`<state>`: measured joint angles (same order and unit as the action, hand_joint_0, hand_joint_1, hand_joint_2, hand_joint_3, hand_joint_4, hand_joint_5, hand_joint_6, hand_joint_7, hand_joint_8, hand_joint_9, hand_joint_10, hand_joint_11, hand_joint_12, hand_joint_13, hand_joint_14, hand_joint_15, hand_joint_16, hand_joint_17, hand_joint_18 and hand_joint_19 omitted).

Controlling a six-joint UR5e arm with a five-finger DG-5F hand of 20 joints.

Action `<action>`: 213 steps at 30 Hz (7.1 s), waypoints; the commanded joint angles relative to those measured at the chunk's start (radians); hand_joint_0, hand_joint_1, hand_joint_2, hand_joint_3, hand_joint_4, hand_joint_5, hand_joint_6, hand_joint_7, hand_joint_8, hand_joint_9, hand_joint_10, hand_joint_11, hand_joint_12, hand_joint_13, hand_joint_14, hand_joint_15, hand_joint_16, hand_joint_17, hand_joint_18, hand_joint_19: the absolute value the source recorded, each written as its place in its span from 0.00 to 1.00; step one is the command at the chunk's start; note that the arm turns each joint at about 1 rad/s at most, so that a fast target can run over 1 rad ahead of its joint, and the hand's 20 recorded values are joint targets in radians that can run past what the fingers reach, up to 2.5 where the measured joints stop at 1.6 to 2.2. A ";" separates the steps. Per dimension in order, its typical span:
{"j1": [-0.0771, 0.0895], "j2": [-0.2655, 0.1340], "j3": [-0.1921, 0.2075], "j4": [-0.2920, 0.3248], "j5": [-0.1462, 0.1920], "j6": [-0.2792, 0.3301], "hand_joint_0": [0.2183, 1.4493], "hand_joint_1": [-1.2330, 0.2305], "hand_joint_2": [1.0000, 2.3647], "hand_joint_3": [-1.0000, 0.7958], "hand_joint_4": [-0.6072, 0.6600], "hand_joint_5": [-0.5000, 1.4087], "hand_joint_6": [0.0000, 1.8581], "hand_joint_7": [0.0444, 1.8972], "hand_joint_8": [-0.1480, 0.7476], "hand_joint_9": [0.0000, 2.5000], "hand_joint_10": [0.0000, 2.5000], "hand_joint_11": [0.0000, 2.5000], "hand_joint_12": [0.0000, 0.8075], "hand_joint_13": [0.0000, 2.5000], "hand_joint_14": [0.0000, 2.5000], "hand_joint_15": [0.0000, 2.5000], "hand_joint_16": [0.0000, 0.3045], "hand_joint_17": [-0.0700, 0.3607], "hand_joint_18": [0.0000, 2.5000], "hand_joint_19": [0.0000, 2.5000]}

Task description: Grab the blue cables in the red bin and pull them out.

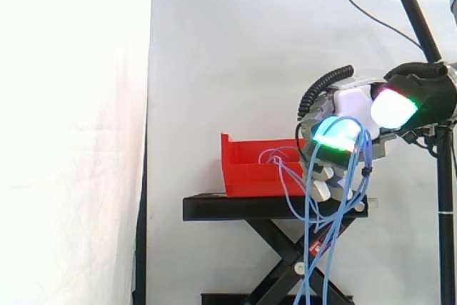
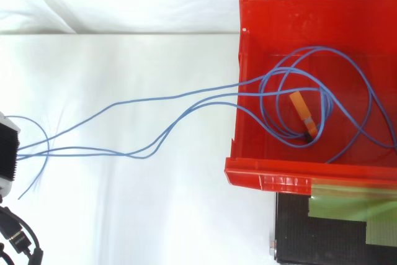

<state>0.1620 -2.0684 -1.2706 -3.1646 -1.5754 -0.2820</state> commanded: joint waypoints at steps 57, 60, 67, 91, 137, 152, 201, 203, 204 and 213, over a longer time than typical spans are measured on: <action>-0.001 0.001 0.001 0.003 0.000 -0.002 0.39 0.09 0.00 0.00 0.68 0.65 0.38 0.29 0.44 0.35 0.01 0.36 0.44 0.30 0.01 0.28 0.18 0.45 0.29 0.38; -0.001 -0.001 -0.001 0.006 0.000 -0.002 0.39 0.09 0.00 0.00 0.68 0.64 0.40 0.28 0.44 0.34 0.01 0.36 0.43 0.30 0.01 0.28 0.18 0.45 0.29 0.38; -0.001 0.001 0.001 0.009 0.000 -0.002 0.41 0.07 0.00 0.00 0.68 0.62 0.43 0.26 0.44 0.33 0.01 0.36 0.43 0.30 0.01 0.28 0.18 0.45 0.29 0.38; -0.001 0.001 0.001 0.017 0.000 -0.002 0.42 0.11 0.00 0.00 0.67 0.67 0.35 0.30 0.43 0.34 0.01 0.36 0.42 0.30 0.01 0.28 0.17 0.44 0.29 0.39; -0.001 0.001 0.001 0.020 0.000 -0.002 0.43 0.17 0.00 0.07 0.64 0.75 0.13 0.41 0.43 0.35 0.01 0.35 0.42 0.30 0.01 0.28 0.17 0.44 0.27 0.41; -0.001 0.001 0.001 0.020 0.000 -0.002 0.40 0.13 0.00 0.00 0.66 0.73 0.21 0.37 0.43 0.35 0.01 0.35 0.43 0.30 0.01 0.28 0.18 0.45 0.28 0.39; -0.001 -0.001 0.001 0.038 0.000 -0.002 0.54 0.09 0.01 0.12 0.66 0.62 0.44 0.25 0.42 0.33 0.01 0.38 0.40 0.29 0.01 0.28 0.16 0.42 0.28 0.39; -0.001 -0.001 0.001 0.040 0.000 -0.002 0.54 0.08 0.01 0.11 0.66 0.62 0.45 0.25 0.42 0.33 0.01 0.37 0.40 0.30 0.01 0.28 0.16 0.42 0.28 0.39; -0.001 0.001 0.001 0.040 0.000 -0.002 0.54 0.08 0.01 0.11 0.66 0.61 0.45 0.24 0.42 0.33 0.01 0.37 0.40 0.30 0.01 0.28 0.16 0.42 0.28 0.39; -0.001 -0.001 0.001 0.040 0.000 -0.002 0.54 0.08 0.01 0.11 0.66 0.60 0.46 0.24 0.42 0.32 0.01 0.38 0.40 0.29 0.01 0.28 0.16 0.42 0.28 0.39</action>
<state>0.1611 -2.0686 -1.2701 -3.1247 -1.5754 -0.2845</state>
